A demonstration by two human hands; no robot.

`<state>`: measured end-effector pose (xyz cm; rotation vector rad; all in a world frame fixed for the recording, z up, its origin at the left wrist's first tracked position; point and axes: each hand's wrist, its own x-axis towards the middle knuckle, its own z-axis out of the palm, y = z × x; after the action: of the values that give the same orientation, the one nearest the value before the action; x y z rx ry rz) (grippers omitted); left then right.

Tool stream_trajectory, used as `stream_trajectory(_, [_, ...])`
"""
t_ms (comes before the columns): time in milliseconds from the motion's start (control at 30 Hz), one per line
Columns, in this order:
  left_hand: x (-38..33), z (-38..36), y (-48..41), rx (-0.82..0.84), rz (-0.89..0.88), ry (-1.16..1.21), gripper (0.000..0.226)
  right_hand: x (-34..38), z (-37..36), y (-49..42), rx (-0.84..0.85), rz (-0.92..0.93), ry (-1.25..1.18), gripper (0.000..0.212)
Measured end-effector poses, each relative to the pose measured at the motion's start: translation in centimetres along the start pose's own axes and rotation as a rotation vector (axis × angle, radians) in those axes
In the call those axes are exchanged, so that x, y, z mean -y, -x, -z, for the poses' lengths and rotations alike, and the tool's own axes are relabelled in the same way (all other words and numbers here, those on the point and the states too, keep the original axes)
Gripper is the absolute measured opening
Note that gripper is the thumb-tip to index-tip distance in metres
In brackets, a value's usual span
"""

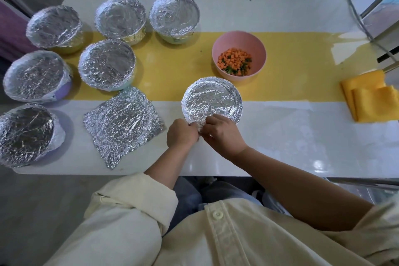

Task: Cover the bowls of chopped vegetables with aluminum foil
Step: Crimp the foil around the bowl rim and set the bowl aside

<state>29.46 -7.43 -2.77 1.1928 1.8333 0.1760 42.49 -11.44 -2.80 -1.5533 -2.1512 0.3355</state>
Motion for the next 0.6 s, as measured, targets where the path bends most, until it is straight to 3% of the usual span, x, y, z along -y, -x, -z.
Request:
stream_trajectory(233, [-0.9,0.4,1.1,0.028,0.022,0.104,0.043,-0.2,0.0,0.1,-0.002,0.009,0.008,0.015])
stream_trajectory(433, [-1.1,0.5,0.9,0.026,0.035,0.039,0.021,0.1,-0.4,0.1,-0.003,0.021,0.033,0.018])
stream_trajectory(600, [-1.8,0.6,1.5,0.161,0.097,0.160,0.030,0.0,0.0,0.1,-0.055,0.044,0.063,0.022])
